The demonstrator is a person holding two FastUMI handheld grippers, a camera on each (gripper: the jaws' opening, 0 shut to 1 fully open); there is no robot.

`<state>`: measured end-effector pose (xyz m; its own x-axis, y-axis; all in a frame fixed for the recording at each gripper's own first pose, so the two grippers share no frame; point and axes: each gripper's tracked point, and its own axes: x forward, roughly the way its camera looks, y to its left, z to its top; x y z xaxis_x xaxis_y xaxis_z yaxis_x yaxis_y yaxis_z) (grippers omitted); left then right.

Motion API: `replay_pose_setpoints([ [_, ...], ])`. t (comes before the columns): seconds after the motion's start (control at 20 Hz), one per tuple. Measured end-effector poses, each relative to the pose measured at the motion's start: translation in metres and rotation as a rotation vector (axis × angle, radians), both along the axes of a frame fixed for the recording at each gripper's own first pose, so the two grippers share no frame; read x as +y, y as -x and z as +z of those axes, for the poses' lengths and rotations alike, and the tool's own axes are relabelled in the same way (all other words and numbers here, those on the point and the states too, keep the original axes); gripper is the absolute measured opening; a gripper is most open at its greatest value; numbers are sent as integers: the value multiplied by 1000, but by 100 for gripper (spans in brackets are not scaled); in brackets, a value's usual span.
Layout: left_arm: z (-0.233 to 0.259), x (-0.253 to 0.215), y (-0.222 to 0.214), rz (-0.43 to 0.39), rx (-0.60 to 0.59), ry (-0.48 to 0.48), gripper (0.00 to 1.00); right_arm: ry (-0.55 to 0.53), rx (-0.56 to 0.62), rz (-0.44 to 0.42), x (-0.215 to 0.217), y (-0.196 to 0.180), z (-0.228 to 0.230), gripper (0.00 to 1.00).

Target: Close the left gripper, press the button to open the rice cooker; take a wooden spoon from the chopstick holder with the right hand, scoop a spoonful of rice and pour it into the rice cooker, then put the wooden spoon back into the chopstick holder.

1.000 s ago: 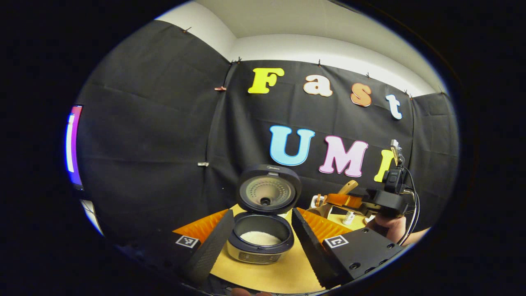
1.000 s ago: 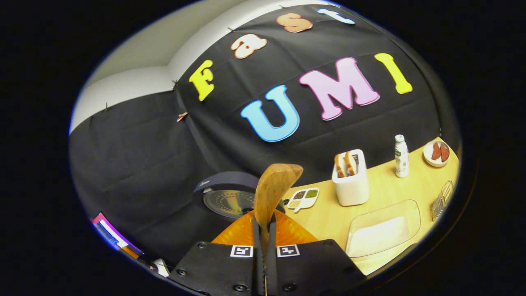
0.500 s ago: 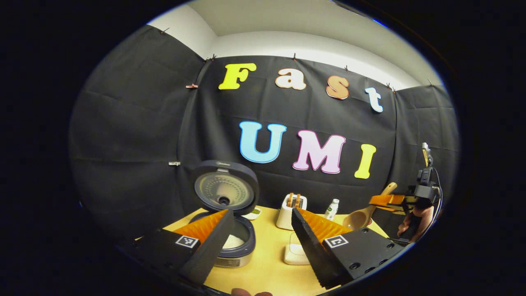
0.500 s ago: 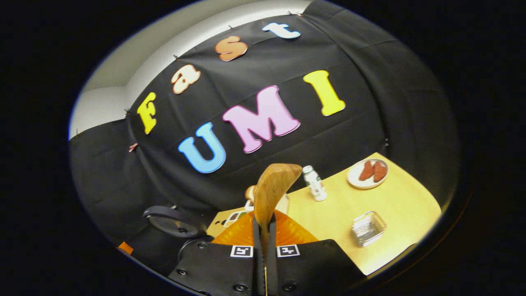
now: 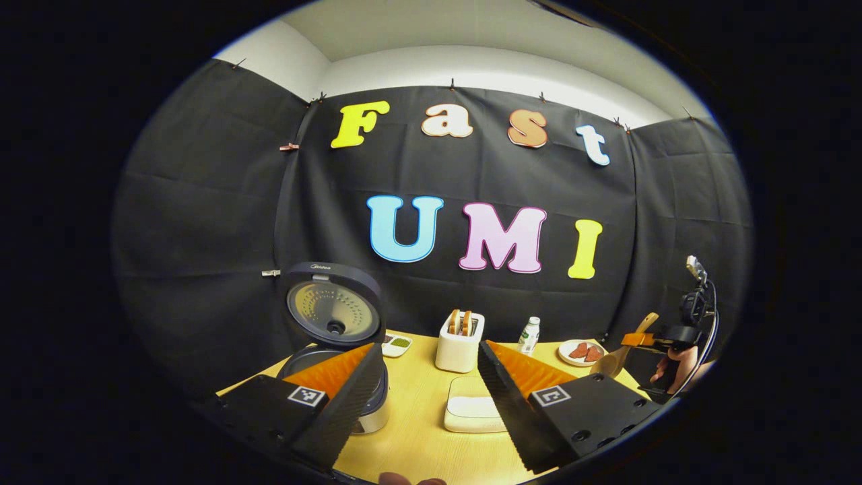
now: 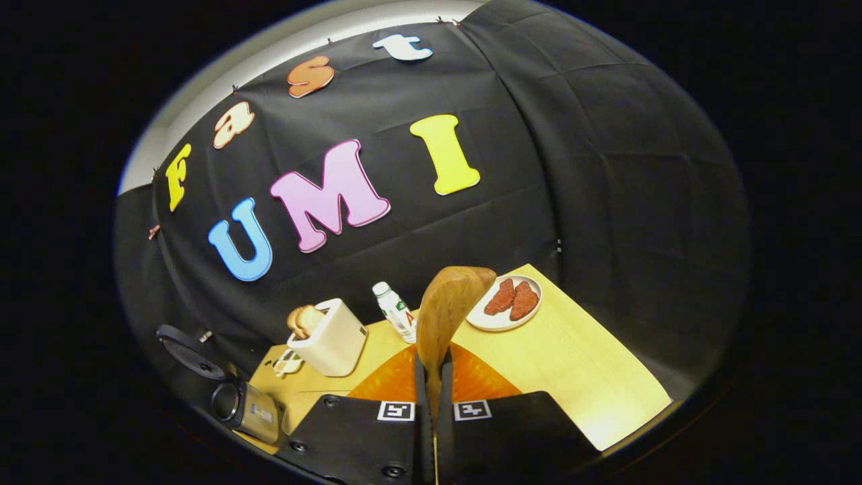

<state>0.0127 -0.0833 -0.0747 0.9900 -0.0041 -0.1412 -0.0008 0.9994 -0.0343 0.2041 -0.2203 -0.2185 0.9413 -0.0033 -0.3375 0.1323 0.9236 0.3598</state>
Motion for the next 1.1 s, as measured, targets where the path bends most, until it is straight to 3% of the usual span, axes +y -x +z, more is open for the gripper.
replay_pose_setpoints([
  [0.55,-4,1,13,53,57,-33,95,108,61,86,24,-24,-85,6],
  [0.8,-4,2,15,59,69,-40,95,112,81,90,27,-25,-104,9],
  [1.0,-5,0,13,56,71,-29,95,98,40,91,25,-26,-88,15],
  [1.1,-4,-3,12,48,65,-21,95,98,32,81,20,-26,-79,50],
])
